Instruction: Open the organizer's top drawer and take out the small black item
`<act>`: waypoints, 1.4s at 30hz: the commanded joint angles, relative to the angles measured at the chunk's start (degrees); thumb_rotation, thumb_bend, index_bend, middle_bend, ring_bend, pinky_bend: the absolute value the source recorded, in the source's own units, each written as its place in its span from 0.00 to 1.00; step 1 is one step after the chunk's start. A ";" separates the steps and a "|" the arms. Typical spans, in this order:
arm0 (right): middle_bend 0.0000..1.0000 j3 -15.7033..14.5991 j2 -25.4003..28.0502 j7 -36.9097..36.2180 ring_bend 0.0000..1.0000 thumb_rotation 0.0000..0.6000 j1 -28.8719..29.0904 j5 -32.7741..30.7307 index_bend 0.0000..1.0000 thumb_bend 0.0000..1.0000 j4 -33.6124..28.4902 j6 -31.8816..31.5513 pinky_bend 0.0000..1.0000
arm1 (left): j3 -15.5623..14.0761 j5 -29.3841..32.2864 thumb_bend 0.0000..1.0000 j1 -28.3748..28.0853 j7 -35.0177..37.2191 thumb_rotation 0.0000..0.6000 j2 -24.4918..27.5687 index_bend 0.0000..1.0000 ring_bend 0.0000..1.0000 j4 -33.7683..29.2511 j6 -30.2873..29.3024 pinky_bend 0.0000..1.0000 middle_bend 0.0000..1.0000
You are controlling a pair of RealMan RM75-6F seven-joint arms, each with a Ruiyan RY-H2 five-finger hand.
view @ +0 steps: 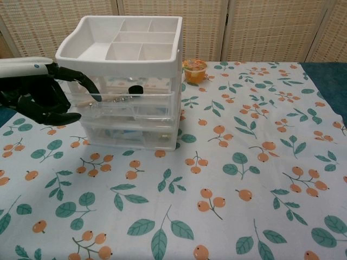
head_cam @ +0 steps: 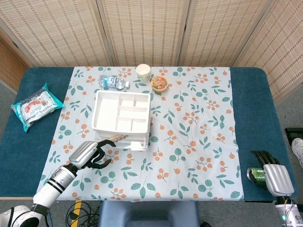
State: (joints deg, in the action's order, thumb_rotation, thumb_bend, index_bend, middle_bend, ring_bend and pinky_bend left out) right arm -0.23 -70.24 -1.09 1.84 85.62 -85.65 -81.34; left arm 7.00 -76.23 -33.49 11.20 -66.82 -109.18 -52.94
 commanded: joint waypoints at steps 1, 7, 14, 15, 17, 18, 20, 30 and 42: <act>0.20 -0.01 -0.03 -0.02 0.17 1.00 0.00 0.02 0.14 0.33 0.07 0.04 0.25 | -0.51 -0.62 0.36 -0.10 -0.17 1.00 0.64 0.33 1.00 -0.52 0.35 1.00 0.92; 0.20 0.10 0.01 -0.03 0.17 1.00 0.03 -0.08 0.14 0.33 0.10 0.08 0.25 | -1.59 -1.98 0.36 -0.24 -0.61 1.00 1.94 0.34 1.00 -1.91 0.90 1.00 0.92; 0.20 0.14 -0.02 -0.02 0.17 1.00 0.13 -0.11 0.14 0.33 0.12 0.30 0.25 | -2.12 -3.53 0.36 -0.27 -0.54 1.00 2.98 0.36 1.00 -3.13 0.51 1.00 0.92; 0.20 0.15 -0.04 -0.04 0.17 1.00 0.14 -0.11 0.14 0.33 0.14 0.31 0.25 | -2.13 -3.63 0.36 -0.29 -0.42 1.00 3.07 0.36 1.00 -3.20 0.45 1.00 0.92; 0.20 0.13 -0.05 -0.06 0.17 1.00 0.13 -0.08 0.14 0.33 0.14 0.30 0.25 | -2.19 -3.79 0.36 -0.34 -0.28 1.00 3.31 0.36 1.00 -3.33 0.46 1.00 0.92; 0.20 0.14 -0.05 -0.08 0.17 1.00 0.10 -0.10 0.14 0.33 0.17 0.28 0.25 | -2.28 -3.93 0.36 -0.40 -0.22 1.00 3.53 0.36 1.00 -3.49 0.55 1.00 0.92; 0.20 0.14 -0.04 -0.10 0.17 1.00 0.06 -0.14 0.14 0.33 0.18 0.25 0.25 | -2.51 -4.17 0.36 -0.52 -0.09 1.00 3.92 0.36 1.00 -3.81 0.84 1.00 0.92; 0.20 0.20 -0.02 -0.31 0.17 1.00 0.01 -0.20 0.14 0.33 0.36 0.22 0.25 | -3.26 -5.11 0.36 -1.07 1.09 1.00 6.03 0.39 1.00 -5.48 2.05 1.00 0.92; 0.20 0.25 0.09 -0.47 0.17 1.00 -0.03 -0.15 0.14 0.33 0.31 0.13 0.25 | -4.14 -5.96 0.36 -1.31 2.88 1.00 7.63 0.40 1.00 -7.06 2.80 1.00 0.92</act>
State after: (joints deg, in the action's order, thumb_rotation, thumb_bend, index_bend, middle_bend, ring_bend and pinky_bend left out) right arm 0.02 -70.15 -1.56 1.82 85.47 -85.33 -81.21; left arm 2.87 -82.19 -34.79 14.08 -59.20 -116.24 -50.14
